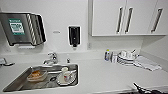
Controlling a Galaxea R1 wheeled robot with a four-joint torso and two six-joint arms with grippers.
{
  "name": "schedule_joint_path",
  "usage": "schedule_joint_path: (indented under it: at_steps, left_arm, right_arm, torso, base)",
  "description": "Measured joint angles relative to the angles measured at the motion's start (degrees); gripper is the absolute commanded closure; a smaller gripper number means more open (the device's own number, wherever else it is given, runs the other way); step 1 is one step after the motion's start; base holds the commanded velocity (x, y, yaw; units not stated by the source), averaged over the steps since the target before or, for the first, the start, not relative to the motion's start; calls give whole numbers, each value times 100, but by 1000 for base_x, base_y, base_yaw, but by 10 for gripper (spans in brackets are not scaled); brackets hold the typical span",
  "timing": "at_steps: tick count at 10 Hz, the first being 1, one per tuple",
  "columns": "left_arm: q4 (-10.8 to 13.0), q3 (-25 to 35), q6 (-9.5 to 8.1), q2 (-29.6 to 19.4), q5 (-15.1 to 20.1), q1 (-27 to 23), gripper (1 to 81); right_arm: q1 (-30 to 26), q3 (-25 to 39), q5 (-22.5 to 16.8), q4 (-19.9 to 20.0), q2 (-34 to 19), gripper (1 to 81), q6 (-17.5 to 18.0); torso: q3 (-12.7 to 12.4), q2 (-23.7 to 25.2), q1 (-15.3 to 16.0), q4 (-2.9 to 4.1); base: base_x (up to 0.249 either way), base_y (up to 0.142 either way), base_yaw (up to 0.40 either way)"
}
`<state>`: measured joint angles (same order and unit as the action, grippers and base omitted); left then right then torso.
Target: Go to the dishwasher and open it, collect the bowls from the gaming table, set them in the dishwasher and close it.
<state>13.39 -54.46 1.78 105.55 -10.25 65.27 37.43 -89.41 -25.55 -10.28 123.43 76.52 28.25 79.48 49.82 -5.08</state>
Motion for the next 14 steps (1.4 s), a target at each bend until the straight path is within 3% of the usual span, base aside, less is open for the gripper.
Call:
schedule_joint_path:
  at_steps: [1,3,7,11,14]
  left_arm:
    - [4,0,0,0,0,0,10]
    - [15,0,-2,0,0,0,10]
    - [26,0,0,0,0,0,10]
    - [34,0,0,13,-2,-2,10]
    - [45,0,0,54,4,-2,10]
  right_arm:
    - [0,-100,-62,0,39,10,261]
    - [0,-288,-154,-2,146,10,396]
    - [9,-875,-189,0,766,10,438]
    - [282,-1208,-190,-6,862,10,443]
    - [428,-1453,23,-22,967,10,455]
  torso:
    - [0,0,0,0]
    - [0,0,0,0]
    - [0,0,0,0]
    - [2,0,0,0]
    - [2,0,0,0]
  base:
    - [0,0,0]
    - [0,0,0]
    - [0,0,0]
    - [0,0,0]
    - [0,0,0]
